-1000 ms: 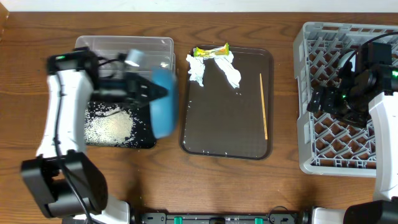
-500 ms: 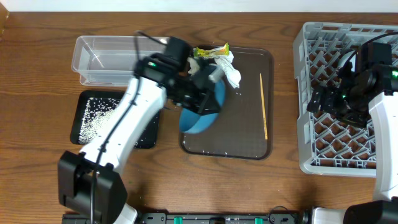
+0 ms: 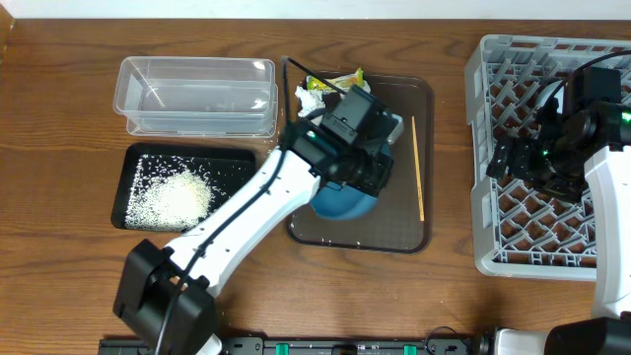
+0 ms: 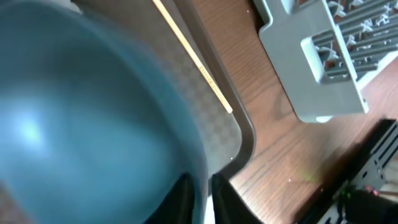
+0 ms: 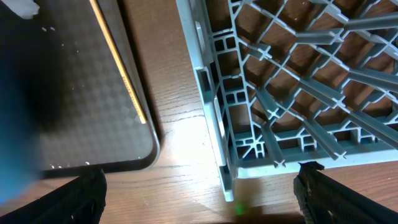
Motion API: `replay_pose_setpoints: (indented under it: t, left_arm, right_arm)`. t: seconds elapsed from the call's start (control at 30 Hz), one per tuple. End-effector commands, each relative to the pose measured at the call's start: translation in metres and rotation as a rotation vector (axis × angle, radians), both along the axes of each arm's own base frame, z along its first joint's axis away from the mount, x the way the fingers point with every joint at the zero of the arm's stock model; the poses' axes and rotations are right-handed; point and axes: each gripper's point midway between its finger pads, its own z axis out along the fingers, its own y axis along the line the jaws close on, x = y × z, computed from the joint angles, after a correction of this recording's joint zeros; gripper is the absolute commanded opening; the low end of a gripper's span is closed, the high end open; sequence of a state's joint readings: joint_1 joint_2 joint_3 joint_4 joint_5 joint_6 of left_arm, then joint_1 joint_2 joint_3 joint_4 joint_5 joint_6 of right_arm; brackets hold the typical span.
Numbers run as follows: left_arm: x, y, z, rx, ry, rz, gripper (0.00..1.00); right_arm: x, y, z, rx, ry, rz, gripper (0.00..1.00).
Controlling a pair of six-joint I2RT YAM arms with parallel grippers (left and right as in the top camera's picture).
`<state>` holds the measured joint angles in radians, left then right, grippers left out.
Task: Sort waste into correct bins and load items into the dishwasher rack
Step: 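Carry the empty blue bowl back and set it on the brown tray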
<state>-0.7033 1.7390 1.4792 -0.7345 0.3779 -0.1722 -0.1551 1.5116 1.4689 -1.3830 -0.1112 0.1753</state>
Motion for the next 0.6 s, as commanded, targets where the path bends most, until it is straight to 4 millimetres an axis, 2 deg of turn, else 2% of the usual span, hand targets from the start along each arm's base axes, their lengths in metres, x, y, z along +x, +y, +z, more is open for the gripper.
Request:
replay_pose_setpoints:
  t: [0.0, 0.17, 0.2, 0.33, 0.43, 0.5, 0.57]
  left_arm:
    - [0.003, -0.004, -0.007, 0.02, -0.007, 0.029, 0.17]
    - [0.005, -0.006, -0.005, 0.01, -0.018, 0.028, 0.17]
    - [0.006, -0.005, -0.004, 0.009, -0.019, 0.031, 0.22]
    - [0.012, 0.008, 0.007, 0.001, -0.029, 0.063, 0.24]
    - [0.018, 0.033, 0.023, -0.002, -0.033, 0.119, 0.3]
    - [0.024, 0.06, 0.036, -0.001, -0.034, 0.18, 0.36]
    - [0.028, 0.093, 0.048, 0.005, -0.028, 0.256, 0.43]
  right_arm:
    - [-0.001, -0.003, 0.002, -0.007, -0.007, -0.004, 0.96]
    - [-0.002, -0.003, 0.002, -0.007, -0.001, -0.004, 0.96]
    - [-0.002, -0.003, 0.002, -0.007, -0.001, -0.004, 0.96]
    - [-0.002, -0.003, 0.002, -0.007, -0.002, -0.004, 0.98]
    - [-0.001, -0.001, 0.002, 0.001, -0.003, 0.001, 0.99]
    - [0.0, 0.004, 0.002, 0.013, -0.009, 0.017, 0.99]
    - [0.005, 0.019, 0.004, 0.061, -0.036, 0.084, 0.99]
